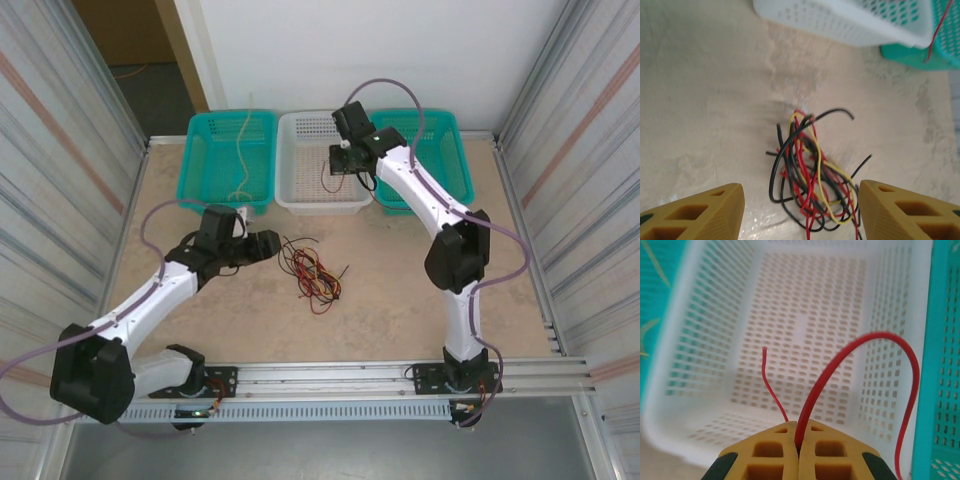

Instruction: Untangle the cables

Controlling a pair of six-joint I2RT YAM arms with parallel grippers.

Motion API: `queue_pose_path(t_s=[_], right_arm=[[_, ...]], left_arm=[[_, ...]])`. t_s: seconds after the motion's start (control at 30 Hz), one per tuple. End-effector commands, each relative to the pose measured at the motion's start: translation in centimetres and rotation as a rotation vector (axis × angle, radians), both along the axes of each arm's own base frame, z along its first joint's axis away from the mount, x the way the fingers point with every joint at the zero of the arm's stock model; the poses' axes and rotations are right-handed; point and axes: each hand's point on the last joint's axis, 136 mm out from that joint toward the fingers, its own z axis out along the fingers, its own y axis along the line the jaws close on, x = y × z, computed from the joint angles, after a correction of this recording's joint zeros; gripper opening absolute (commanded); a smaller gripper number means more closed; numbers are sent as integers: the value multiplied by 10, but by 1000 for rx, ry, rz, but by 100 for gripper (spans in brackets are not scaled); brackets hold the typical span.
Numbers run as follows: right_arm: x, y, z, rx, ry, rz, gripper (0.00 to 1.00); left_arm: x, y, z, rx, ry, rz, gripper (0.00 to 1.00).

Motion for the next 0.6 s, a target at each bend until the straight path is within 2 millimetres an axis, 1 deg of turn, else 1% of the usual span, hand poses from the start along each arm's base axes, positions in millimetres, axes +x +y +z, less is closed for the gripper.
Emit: queue_pose_path(t_s=[0.0,0.1,0.2,0.3,0.4,0.43,0.47,0.5,0.53,0.57], right_arm=[[-14,-7,67,-17,-130,-3,0],[-10,2,88,35,-174,20,0],[0,17,95,92,-178,62,0],[15,31,89,130,-174,88,0],[34,37,71,177,-146,93,2],[41,36,62,193,-129,87,4],[47,35,54,211,-108,79,11],[51,32,45,224,-85,72,21],[53,28,37,236,-53,59,35],[52,26,30,240,-24,57,41]], left_arm=[[0,-6,-10,11,11,-16,63],[0,-7,-21,20,38,-21,63],[1,-5,-29,26,49,-1,61],[2,-4,-36,25,60,18,57],[4,-7,-41,15,73,11,54],[5,-9,-43,12,80,9,53],[7,-10,-46,12,84,6,52],[8,-11,-47,11,87,5,52],[11,-12,-49,13,84,9,50],[13,-12,-50,14,80,12,48]])
